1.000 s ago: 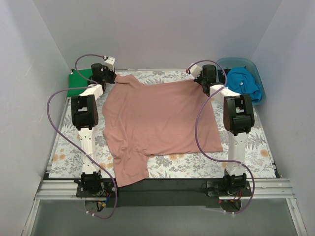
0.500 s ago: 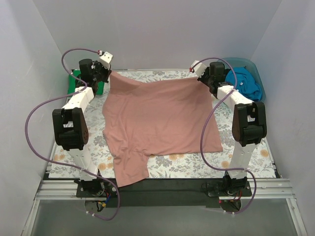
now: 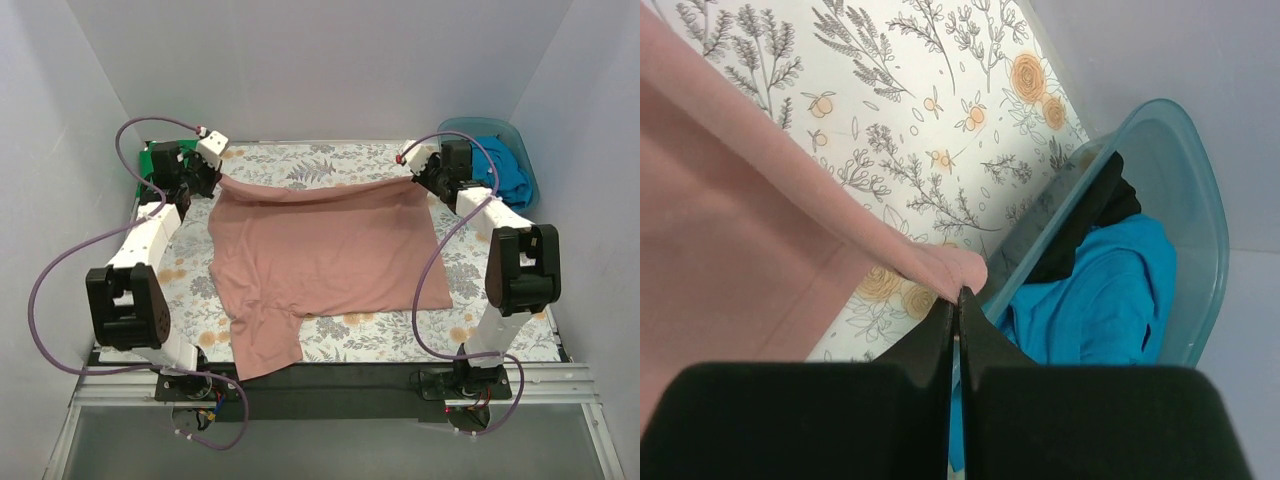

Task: Fold and stack the t-shirts
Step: Fold the tshirt

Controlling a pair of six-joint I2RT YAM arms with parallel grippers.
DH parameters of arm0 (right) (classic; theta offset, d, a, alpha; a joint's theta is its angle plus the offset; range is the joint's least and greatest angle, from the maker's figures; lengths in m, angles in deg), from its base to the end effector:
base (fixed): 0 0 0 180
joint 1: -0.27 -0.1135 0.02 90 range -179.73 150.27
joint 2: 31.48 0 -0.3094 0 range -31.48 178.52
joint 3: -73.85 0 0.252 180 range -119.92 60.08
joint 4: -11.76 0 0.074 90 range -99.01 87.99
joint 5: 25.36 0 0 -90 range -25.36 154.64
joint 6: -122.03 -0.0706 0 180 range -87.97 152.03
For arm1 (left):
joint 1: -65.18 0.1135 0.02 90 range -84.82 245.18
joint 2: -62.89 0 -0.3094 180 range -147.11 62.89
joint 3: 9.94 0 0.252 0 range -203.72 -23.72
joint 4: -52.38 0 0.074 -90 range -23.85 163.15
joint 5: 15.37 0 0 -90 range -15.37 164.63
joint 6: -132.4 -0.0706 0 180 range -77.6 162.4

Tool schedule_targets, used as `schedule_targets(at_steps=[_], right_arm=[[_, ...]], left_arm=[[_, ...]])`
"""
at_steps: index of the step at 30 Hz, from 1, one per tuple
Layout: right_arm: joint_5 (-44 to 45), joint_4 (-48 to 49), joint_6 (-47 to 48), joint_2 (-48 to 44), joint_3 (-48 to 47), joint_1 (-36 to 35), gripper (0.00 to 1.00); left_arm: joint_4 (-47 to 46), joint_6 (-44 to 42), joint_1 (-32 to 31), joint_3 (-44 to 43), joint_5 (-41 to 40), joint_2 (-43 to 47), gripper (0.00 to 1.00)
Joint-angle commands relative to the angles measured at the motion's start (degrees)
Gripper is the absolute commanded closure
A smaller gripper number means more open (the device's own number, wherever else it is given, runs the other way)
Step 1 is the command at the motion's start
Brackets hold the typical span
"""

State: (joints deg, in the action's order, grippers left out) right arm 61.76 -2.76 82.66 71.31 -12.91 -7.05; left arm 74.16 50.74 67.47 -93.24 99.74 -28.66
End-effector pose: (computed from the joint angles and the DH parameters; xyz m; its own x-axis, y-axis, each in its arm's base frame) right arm 0.4510 0.0615 0.2722 -0.1882 -0.8026 -0.5660 -0.4977 0.5748 -0.6496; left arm 0.3981 -0.0141 0.3176 -0.5428 -0.1531 -0.8258 0.2549 0.9068 -0.3357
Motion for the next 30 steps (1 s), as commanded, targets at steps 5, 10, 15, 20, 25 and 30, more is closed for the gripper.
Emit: schedule_targets(at_steps=[5, 10, 15, 20, 25, 30], right_arm=[[-5.91, -3.02, 2.01, -7.94, 5.13, 0.63, 0.99], [-5.91, -4.17, 3.51, -8.65, 8.56, 0.72, 0.99], [-6.71, -5.48, 4.47, -8.21, 10.06, 0.63, 0.99], [-5.83, -5.49, 6.06, -8.48, 12.69, 0.63, 0.99], [-5.83, -5.66, 7.02, -7.60, 13.05, 0.72, 0.99], [-5.91, -9.16, 10.80, -8.56, 13.49, 0.72, 0.85]], left_arm=[[8.51, -2.89, -0.09, 9.02, 1.00, 15.16, 1.00], [13.26, -5.35, -0.09, 14.75, 1.70, 19.56, 1.00], [16.94, -7.10, -0.18, 18.97, 2.67, 19.39, 1.00], [19.76, -10.45, -0.70, 22.31, 4.78, 19.92, 1.00], [20.29, -11.24, -1.23, 23.72, 4.78, 19.57, 1.00], [32.29, -21.07, -1.14, 21.80, 9.96, 19.74, 0.87]])
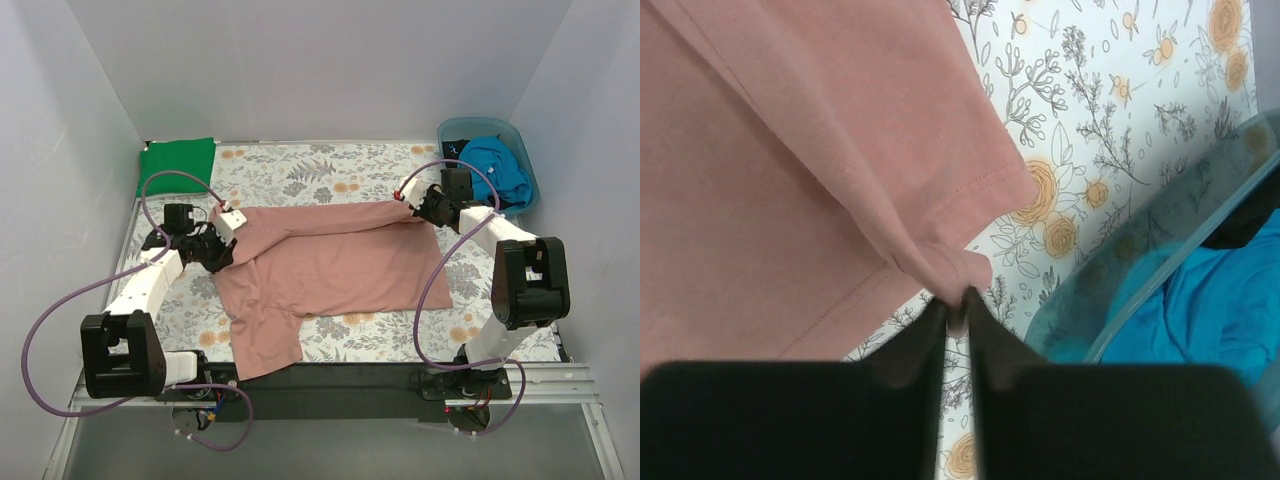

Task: Fold and stack the t-shirts
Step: Fold the tshirt

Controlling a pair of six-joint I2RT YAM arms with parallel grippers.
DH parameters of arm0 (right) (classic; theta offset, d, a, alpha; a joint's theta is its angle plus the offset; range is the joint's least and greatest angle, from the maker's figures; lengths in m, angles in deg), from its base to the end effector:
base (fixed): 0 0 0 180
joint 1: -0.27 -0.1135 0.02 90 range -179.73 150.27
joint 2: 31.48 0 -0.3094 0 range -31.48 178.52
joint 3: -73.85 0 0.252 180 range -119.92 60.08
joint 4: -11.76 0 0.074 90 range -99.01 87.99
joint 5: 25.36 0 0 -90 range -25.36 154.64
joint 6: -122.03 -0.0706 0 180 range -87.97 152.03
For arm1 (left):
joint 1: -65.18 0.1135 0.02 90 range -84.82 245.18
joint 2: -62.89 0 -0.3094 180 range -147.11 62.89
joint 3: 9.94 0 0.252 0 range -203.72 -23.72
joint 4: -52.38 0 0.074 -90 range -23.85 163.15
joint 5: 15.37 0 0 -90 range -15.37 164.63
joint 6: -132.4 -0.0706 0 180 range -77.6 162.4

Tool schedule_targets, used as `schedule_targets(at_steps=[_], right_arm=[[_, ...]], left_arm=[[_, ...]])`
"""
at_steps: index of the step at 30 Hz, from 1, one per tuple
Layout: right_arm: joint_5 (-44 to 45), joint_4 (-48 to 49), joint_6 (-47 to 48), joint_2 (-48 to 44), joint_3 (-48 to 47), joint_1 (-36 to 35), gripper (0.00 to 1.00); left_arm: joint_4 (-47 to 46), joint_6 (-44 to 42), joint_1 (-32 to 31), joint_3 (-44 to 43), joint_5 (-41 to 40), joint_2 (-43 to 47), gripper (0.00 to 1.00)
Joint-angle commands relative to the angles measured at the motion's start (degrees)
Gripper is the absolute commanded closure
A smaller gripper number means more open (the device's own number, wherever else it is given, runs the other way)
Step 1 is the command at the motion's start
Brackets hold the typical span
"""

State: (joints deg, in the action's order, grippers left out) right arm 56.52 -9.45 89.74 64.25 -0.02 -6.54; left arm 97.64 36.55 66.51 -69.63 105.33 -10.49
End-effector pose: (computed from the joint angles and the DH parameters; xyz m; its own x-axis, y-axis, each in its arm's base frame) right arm 0.3860 0.0561 0.2293 -0.1764 -0.8639 -0.4718 -0.6907 0.4501 -0.5660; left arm 0.2466 -0.0303 0.2349 -0.8272 0.0685 -0.5577 0.3293 0.8633 -0.3825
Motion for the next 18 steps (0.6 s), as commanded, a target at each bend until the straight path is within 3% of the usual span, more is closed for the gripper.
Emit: schedule_targets(at_steps=[1, 3, 6, 8, 11, 15, 18], right_arm=[[-0.67, -3.10, 4.68, -2.46, 1.03, 0.22, 0.74], [-1.11, -4.33, 6.09, -4.13, 1.47, 0.65, 0.49], [-4.96, -8.00, 4.44, -7.39, -0.98, 1.62, 0.35], [-9.18, -10.82, 1.02, -8.27, -5.81, 1.80, 0.33], [-13.23, -14.61, -3.99, -6.00, -13.08, 1.62, 0.35], [-11.66, -17.60, -11.99, 1.99, -21.01, 0.48, 0.60], [-9.03, -19.10, -14.38, 9.37, -25.40, -0.40, 0.67]], left_arm=[[9.81, -5.94, -0.01, -3.12, 4.20, 1.40, 0.75], [13.05, -3.92, 4.70, -9.52, 9.33, -1.22, 0.68], [16.06, 3.36, 12.71, -22.84, 17.09, -12.10, 0.63], [16.06, 9.93, 15.01, -28.59, 18.51, -17.47, 0.57], [7.75, 18.47, 15.82, -32.22, 13.62, -23.90, 0.56], [0.69, 26.75, 15.73, -37.05, 5.52, -33.90, 0.67], [-1.07, 28.78, 15.55, -39.07, 3.32, -37.26, 0.67]])
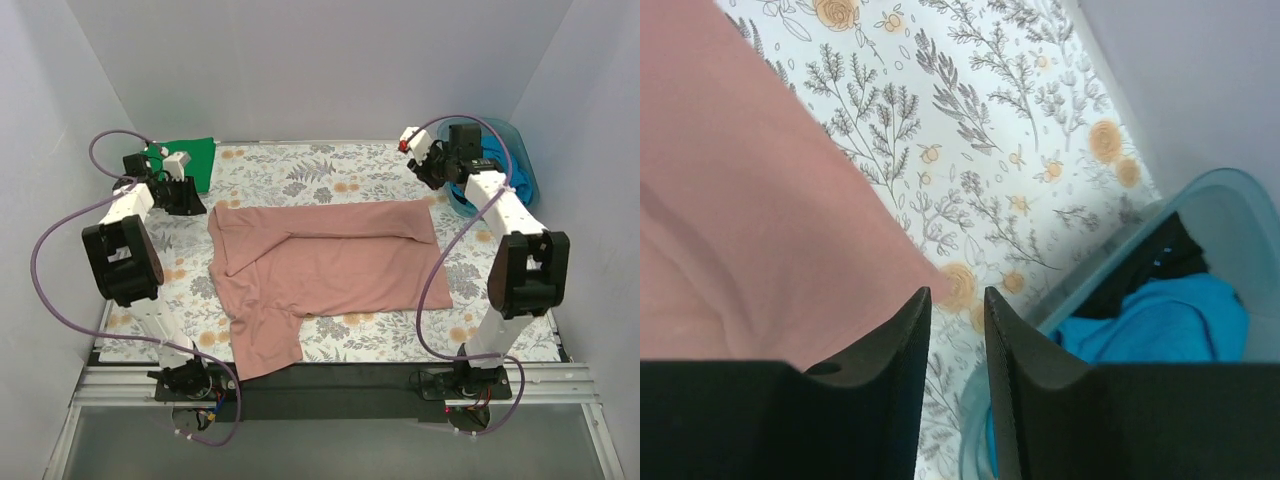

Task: Fold and stack the t-shirts
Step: Fold the tshirt

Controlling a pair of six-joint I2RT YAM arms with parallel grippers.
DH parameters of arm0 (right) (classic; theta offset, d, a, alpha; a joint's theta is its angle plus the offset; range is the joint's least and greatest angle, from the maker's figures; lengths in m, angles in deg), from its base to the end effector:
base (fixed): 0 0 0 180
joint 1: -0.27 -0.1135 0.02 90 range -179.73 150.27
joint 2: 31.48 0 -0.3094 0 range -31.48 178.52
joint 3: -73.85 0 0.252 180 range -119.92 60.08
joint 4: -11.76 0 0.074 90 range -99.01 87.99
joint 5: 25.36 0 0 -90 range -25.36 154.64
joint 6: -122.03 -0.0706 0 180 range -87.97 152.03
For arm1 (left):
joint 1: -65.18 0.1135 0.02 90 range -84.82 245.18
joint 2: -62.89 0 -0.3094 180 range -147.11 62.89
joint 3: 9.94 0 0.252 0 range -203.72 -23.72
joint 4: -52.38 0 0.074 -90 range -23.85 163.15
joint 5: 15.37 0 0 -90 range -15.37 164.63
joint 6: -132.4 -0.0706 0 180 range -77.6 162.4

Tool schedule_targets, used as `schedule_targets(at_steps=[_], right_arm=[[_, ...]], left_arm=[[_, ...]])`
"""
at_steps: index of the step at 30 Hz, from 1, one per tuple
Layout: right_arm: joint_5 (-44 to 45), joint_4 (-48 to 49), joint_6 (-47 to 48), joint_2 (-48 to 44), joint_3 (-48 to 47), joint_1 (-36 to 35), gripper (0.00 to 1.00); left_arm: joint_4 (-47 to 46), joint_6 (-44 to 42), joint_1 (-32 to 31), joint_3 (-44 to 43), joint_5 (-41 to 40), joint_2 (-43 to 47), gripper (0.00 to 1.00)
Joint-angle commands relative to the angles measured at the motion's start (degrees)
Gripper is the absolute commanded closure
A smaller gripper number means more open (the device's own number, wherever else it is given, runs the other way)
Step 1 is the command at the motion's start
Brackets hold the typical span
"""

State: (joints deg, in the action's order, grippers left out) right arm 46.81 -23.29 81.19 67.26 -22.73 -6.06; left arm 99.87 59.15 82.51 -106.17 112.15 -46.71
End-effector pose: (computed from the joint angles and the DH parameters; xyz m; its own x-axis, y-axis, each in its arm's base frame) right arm 0.4263 0.0690 0.3244 -0.1303 -0.7391 -0.6609 -0.6819 0.5507 -0.4814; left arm 0.4254 0.0877 0.2332 -0.8119 -0.4928 -0.3130 -0.1954 0.7346 -0.6497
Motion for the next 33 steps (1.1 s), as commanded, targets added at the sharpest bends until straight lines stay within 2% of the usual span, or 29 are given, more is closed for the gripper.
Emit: schedule_targets(at_steps=[1, 6, 11, 17, 19, 20, 22, 24, 27, 31, 32, 33], right_arm=[[2.25, -5.35, -6.10, 7.51, -3.23, -1.23, 0.67], [5.43, -5.53, -6.63, 14.10, -5.52, -1.85, 0.69], [7.45, -5.44, -6.63, 17.71, -6.40, -2.28, 0.69], [10.53, -5.44, -6.10, 20.70, -6.93, -2.46, 0.69], [11.32, -5.35, -6.01, 21.67, -7.28, -2.37, 0.69], [11.76, -5.44, -6.10, 22.11, -7.63, -2.46, 0.70], [13.51, -5.35, -6.19, 23.42, -8.07, -2.37, 0.70], [14.83, -5.44, -6.27, 24.65, -8.77, -2.37, 0.71], [15.37, -5.27, -7.06, 25.36, -10.18, -2.46, 0.72], [11.95, -5.44, -8.82, 24.05, -12.47, -2.46, 0.70], [11.41, -5.62, -9.26, 23.26, -12.82, -2.64, 0.67], [10.80, -6.05, -9.18, 21.77, -13.08, -2.64, 0.63]], left_arm=[[-3.39, 6.71, -0.53, -3.14, -4.20, -2.79, 0.67], [-6.55, 6.71, -2.72, -1.40, -7.19, -5.01, 0.63], [-9.36, 6.54, -4.84, 1.85, -10.62, -5.88, 0.63], [-9.99, 5.23, -6.95, 1.86, -15.80, -8.08, 0.64], [-10.07, 4.96, -7.48, 2.21, -18.43, -8.70, 0.69], [-10.25, 4.87, -7.48, 2.21, -19.66, -8.79, 0.80], [-10.25, 4.26, -7.30, 1.60, -24.65, -9.49, 0.92], [-9.90, 3.64, -5.73, 0.46, -26.35, -10.45, 1.00], [-7.09, 3.02, -3.79, -4.98, -25.48, -13.26, 1.00], [-5.95, 1.88, -3.79, -9.20, -22.15, -14.32, 1.00], [-4.46, 2.05, -4.05, -11.91, -21.53, -14.93, 0.98], [-3.14, 1.79, -4.05, -13.33, -20.30, -15.11, 0.91]])
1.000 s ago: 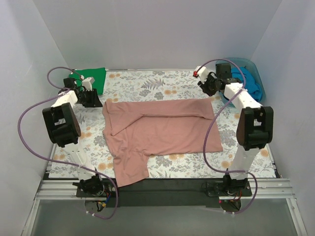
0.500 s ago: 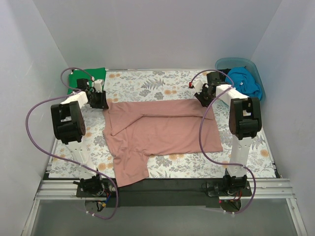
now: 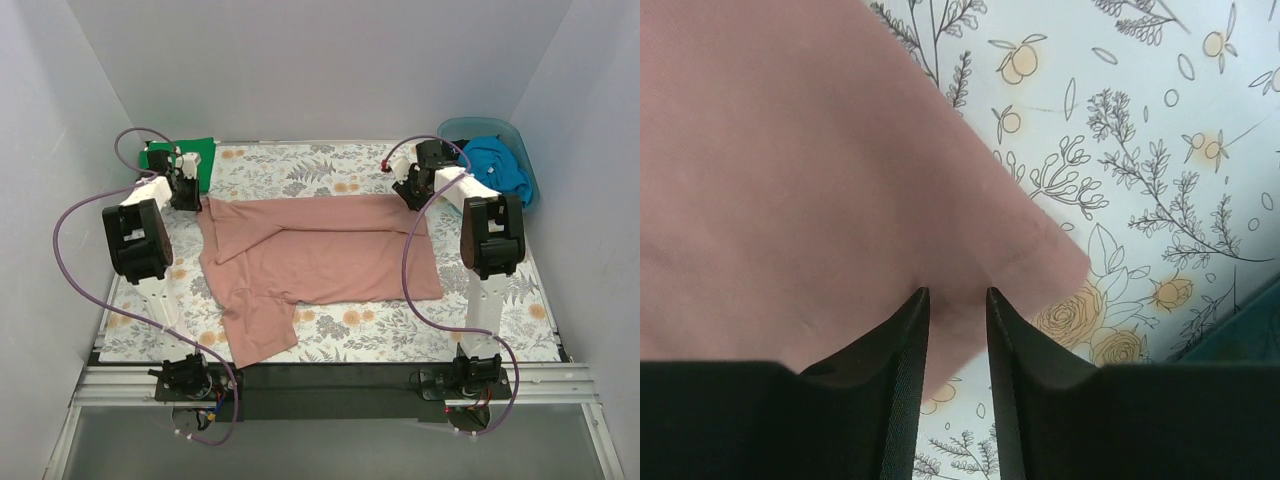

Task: Fold and stack the t-shirts
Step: Fold the tshirt

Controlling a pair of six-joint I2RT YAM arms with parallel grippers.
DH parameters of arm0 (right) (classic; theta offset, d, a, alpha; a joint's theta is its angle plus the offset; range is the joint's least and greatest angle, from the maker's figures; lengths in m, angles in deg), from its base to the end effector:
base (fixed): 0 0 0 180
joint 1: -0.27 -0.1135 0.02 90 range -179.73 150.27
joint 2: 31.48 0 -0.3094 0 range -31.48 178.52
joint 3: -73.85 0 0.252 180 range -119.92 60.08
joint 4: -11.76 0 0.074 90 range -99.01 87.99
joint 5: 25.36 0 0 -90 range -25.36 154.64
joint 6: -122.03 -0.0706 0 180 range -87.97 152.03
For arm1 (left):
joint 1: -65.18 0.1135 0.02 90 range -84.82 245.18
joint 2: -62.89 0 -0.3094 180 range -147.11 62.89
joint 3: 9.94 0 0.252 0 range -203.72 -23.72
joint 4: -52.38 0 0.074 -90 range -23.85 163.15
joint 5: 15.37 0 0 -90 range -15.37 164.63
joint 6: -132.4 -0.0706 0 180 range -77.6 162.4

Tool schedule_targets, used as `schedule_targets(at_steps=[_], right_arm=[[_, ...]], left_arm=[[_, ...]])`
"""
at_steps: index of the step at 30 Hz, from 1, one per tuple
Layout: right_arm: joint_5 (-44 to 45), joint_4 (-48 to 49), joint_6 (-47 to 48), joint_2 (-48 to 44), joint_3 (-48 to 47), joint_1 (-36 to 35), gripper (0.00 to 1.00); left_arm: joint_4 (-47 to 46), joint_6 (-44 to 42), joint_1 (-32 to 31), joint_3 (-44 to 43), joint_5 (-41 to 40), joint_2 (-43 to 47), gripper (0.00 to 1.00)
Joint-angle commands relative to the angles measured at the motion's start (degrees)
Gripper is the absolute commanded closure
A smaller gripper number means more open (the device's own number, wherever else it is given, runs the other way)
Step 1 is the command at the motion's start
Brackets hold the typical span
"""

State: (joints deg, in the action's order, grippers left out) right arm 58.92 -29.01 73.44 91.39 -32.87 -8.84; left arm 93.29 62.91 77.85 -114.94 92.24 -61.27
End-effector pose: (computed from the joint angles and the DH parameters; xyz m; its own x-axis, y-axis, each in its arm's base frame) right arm 0.5012 0.0875 0.1824 -0.4808 -0.7436 -0.4646 -0.7057 0.6426 -0.2984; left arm 0.4947 0.0893 0.1644 -0.7703 -0.5155 -0.3755 -0.3541 0.8354 -0.4204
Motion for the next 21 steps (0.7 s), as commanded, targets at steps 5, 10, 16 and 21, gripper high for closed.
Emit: schedule_targets(at_steps=[5, 10, 16, 21], right_arm=[[-5.97, -4.28, 0.33, -9.48, -3.12, 0.05, 0.51], [-7.99, -7.79, 7.53, -16.60, 2.15, 0.05, 0.51], [-8.17, -13.42, 13.08, -17.14, 7.42, -0.21, 0.48], [-5.81, -13.25, 13.96, -15.56, 10.06, -2.23, 0.46]], left_arm=[[7.32, -2.58, 0.52, -5.29, 6.03, 4.61, 0.66], [9.77, -3.11, -0.10, -0.63, 12.00, 13.49, 0.61], [12.33, -5.39, -3.26, 5.68, 13.51, 19.64, 0.55], [13.03, -5.66, -5.55, 7.55, 12.19, 20.45, 0.55]])
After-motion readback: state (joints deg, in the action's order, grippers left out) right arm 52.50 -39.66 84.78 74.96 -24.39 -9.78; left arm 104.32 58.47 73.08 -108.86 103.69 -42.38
